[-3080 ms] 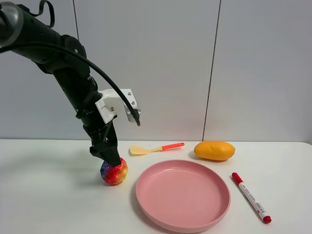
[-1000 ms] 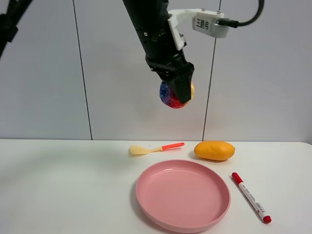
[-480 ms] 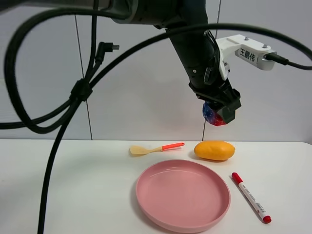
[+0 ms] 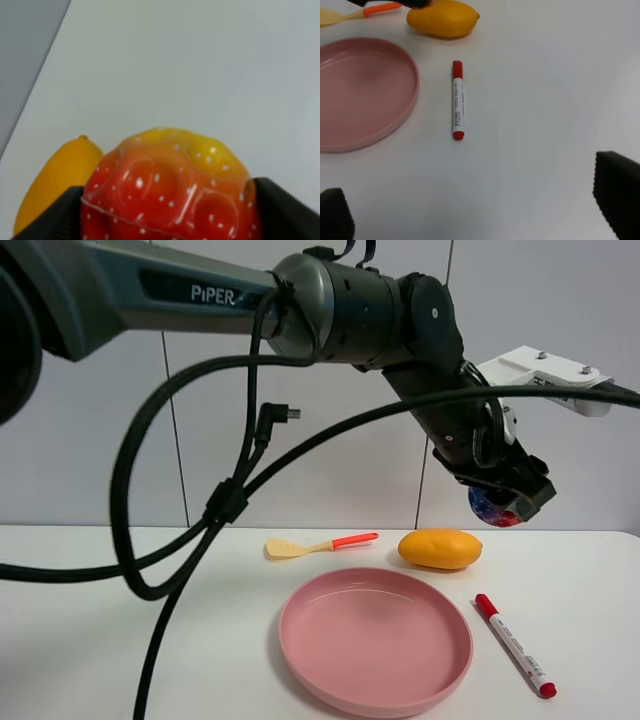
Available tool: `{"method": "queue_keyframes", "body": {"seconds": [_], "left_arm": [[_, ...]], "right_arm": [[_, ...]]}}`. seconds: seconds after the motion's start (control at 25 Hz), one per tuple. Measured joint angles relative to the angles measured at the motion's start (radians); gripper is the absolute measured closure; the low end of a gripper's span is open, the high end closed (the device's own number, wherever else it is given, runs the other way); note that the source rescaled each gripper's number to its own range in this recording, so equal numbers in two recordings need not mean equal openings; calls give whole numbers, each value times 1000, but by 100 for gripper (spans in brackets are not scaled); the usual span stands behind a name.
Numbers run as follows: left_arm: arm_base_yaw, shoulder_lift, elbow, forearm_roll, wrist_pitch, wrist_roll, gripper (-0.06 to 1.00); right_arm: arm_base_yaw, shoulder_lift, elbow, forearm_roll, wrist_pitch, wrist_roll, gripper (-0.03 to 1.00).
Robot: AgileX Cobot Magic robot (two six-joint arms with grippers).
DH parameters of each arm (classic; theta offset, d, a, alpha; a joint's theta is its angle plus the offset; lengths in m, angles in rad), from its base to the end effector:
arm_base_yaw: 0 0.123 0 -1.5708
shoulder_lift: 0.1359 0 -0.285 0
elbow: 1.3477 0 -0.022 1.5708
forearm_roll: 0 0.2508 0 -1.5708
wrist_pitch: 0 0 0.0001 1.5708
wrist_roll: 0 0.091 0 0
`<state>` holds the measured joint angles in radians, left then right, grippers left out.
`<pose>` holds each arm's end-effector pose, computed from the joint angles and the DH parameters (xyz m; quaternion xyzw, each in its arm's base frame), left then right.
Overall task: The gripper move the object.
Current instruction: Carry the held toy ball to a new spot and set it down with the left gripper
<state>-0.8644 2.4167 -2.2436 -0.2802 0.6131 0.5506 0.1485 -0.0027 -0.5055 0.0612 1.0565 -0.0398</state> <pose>0.3515 -0.4343 0.2251 0.5305 0.7274 -0.1849 0.3940 -0.0065 0.0039 0.2793 -0.0811 0.8457 0.0591 0.5241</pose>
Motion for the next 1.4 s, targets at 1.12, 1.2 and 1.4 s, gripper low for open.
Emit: {"method": "queue_keyframes", "body": {"seconds": [1.12,1.2,1.4], "left_arm": [[44,199,0,-40,-208,7,91],[54,199,0,-19,-197,7,91],[61,199,0,-10,-167,7,91]], "right_arm": [[0,0,0,0,0,0,-3],[0,0,0,0,0,0,-3],[0,0,0,0,0,0,-3]]}}
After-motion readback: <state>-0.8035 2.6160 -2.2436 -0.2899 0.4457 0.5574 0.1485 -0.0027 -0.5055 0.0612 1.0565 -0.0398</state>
